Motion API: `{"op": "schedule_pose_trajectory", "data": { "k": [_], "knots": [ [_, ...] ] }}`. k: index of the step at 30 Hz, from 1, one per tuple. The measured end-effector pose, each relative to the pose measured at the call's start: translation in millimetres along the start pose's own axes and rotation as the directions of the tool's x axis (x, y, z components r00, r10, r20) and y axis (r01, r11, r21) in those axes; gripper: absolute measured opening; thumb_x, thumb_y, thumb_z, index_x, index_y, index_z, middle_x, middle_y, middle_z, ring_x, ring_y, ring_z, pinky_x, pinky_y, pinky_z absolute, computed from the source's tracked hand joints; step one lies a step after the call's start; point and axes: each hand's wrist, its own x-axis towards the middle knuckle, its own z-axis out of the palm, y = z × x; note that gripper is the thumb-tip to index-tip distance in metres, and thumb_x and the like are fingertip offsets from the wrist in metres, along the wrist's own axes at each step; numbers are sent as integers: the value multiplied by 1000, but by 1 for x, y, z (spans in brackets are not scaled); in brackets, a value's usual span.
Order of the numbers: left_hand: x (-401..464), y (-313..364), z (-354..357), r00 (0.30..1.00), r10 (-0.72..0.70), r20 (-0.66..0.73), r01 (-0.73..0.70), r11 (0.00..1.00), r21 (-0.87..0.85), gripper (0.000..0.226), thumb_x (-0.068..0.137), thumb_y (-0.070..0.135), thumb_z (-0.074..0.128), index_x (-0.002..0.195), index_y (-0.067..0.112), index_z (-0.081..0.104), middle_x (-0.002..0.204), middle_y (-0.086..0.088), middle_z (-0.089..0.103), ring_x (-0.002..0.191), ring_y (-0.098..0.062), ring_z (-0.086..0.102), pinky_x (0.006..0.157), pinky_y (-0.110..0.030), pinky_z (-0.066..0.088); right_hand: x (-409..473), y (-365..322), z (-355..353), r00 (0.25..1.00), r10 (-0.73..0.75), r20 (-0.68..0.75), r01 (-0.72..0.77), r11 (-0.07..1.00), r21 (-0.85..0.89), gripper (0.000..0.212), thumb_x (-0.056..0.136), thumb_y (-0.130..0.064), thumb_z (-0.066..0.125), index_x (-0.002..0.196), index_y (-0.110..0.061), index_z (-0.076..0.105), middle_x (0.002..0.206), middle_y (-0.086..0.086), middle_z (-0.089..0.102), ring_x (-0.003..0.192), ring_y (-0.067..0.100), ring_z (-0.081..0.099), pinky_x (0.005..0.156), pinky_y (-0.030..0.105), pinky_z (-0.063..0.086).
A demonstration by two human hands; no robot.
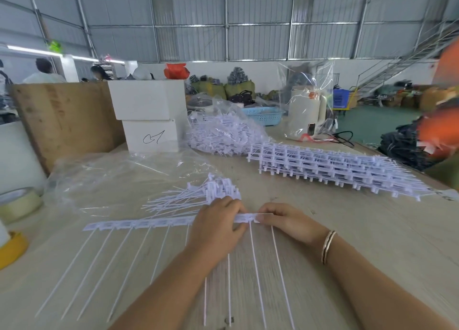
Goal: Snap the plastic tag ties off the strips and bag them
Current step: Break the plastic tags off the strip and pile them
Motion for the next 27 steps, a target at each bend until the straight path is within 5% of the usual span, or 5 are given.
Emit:
{"op": "schedule_pose_trajectory", "data": {
  "k": [8,12,17,23,27],
  "knots": [
    [-2,-2,-2,1000,18,16,-20,996,87,19,89,41,52,105,33,57,100,11,57,89,-10,54,69,-25,36,1,0,8,998,-42,46,39,997,64,19,91,-19,58,72,-18,60,64,-15,55,64,3,47,65,17,35],
    [-2,-7,-2,997,-3,79,-2,998,57,21,90,42,52,105,34,64,98,12,65,88,-9,59,72,-25,41,1,2,10,998,-58,36,57,998,9,15,90,-20,60,82,-8,64,72,-4,53,66,6,45,64,20,34],
    [-3,-9,-3,963,-154,222,218,928,-302,17,87,44,62,91,31,72,74,10,65,70,-8,59,64,-27,42,1,3,10,988,-156,-17,154,986,-61,11,90,-12,59,92,-6,68,87,15,63,74,8,50,69,20,39],
    [-1,-8,0,959,-176,221,274,769,-578,6,86,32,65,81,29,66,67,15,64,63,4,57,59,-11,40,3,3,8,983,-171,-66,177,979,104,17,90,-7,57,78,-13,67,71,-16,63,71,-4,54,71,10,40],
    [0,-2,1,967,-101,235,246,621,-745,7,92,16,58,85,17,60,75,13,71,72,-1,65,66,-14,47,2,3,7,982,-165,-98,187,932,309,17,87,-8,60,78,-18,71,74,-7,67,73,3,59,71,13,44]
  ]
}}
